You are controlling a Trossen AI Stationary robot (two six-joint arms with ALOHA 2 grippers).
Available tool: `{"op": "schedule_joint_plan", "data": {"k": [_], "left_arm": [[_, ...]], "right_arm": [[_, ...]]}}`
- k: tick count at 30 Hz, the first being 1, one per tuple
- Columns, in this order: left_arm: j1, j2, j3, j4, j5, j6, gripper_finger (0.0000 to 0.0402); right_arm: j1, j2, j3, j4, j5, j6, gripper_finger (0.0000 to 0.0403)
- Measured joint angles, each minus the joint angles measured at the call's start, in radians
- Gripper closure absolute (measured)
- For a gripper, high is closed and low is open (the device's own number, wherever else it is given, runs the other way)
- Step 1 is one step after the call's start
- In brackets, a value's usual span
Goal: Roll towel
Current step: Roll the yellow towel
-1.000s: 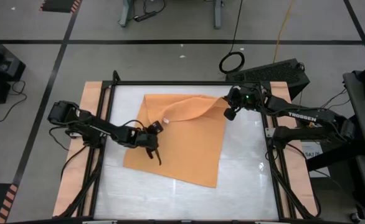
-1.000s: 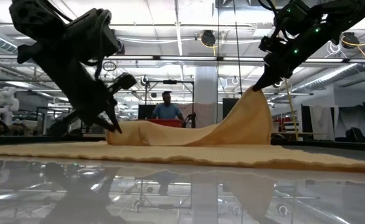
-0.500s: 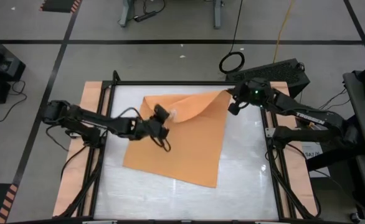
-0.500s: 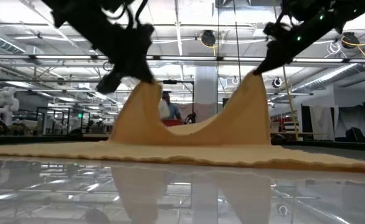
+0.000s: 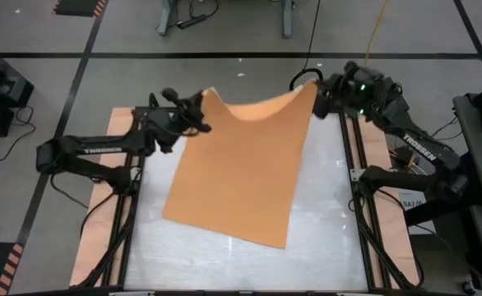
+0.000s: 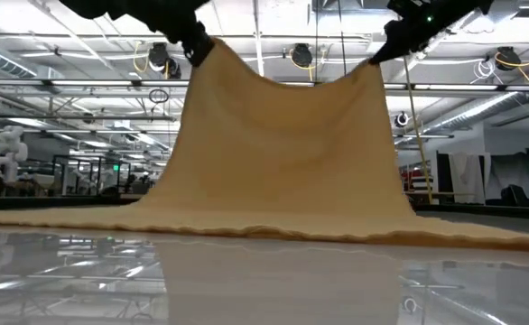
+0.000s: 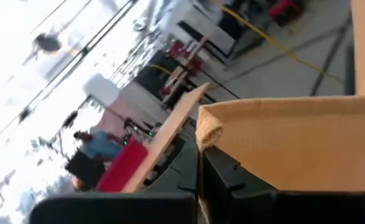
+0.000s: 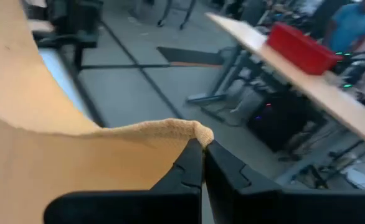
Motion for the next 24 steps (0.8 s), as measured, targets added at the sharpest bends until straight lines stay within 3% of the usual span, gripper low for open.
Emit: {"op": "schedule_joint_plan", "data": {"k": [4,10,17,21,24], "left_arm": [[0.022,-0.038,0.018,0.001,0.011,-0.044,0.0394],[0.013,-0.142,0.018,-0.077,0.114,-0.082,0.0394],[0.033,-0.284,0.019,-0.378,0.326,-0.373,0.0394],[0.066,-0.291,0.018,-0.398,0.501,-0.481,0.0394],[0.098,-0.25,0.018,-0.289,0.531,-0.467,0.0394]], "right_arm": [[-0.084,0.029,0.098,-0.026,-0.129,0.04,0.0403],[-0.093,0.002,0.15,-0.184,-0.312,0.114,0.0403],[-0.06,-0.08,0.066,-0.261,-0.334,0.184,0.0403],[-0.057,-0.087,-0.029,-0.099,-0.333,0.224,0.0403],[-0.058,-0.043,-0.086,0.116,-0.33,0.277,0.0403]]}}
